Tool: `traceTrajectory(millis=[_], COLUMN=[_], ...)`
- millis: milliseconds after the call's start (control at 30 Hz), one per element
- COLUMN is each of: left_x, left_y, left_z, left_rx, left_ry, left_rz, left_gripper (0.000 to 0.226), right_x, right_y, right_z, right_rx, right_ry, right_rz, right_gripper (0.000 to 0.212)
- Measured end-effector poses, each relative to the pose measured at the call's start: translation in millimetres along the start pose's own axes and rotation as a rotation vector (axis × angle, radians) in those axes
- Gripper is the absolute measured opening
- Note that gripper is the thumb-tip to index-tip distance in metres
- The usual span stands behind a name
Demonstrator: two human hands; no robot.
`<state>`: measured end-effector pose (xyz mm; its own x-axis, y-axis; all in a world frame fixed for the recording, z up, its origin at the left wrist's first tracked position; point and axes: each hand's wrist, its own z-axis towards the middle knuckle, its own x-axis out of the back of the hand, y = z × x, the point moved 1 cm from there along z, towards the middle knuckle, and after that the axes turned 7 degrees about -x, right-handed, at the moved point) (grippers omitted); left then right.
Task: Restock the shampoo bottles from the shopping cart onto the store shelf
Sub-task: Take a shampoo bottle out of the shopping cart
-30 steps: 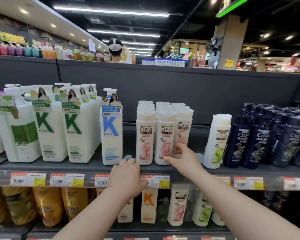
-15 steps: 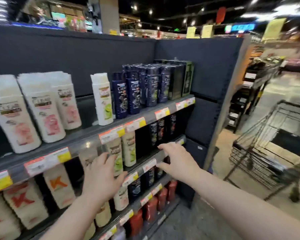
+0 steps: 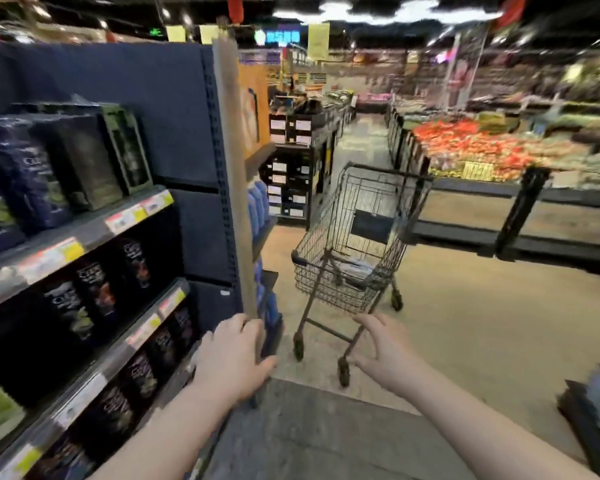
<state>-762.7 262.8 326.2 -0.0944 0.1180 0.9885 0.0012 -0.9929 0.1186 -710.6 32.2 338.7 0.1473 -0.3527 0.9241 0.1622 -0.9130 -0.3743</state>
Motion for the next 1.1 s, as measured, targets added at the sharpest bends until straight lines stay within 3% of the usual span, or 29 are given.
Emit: traceTrajectory(millis=[233, 433, 733, 1100], left_x=[-44, -66, -103, -159], left_y=[116, 168, 206, 200], left_z=[138, 225, 350, 583], left_rx=[-0.083, -0.089, -0.107, -0.116], left_ry=[-0.111, -0.126, -0.188, -0.253], left_rz=[-0.029, -0.090, -0.102, -0.175], left_gripper=[0.070, 0.072, 0.072, 0.078], right_x=[51, 84, 98, 97], right_y=[128, 194, 243, 278], right_z=[79, 138, 245, 479], right_rx=[-0.136, -0.173, -0.179, -0.221], right_ry=[-0.001, -0.005, -0.048, -0.117], right_rz=[0.005, -0.049, -0.037, -0.128], right_gripper=[0.065, 0.066, 0.066, 0.065])
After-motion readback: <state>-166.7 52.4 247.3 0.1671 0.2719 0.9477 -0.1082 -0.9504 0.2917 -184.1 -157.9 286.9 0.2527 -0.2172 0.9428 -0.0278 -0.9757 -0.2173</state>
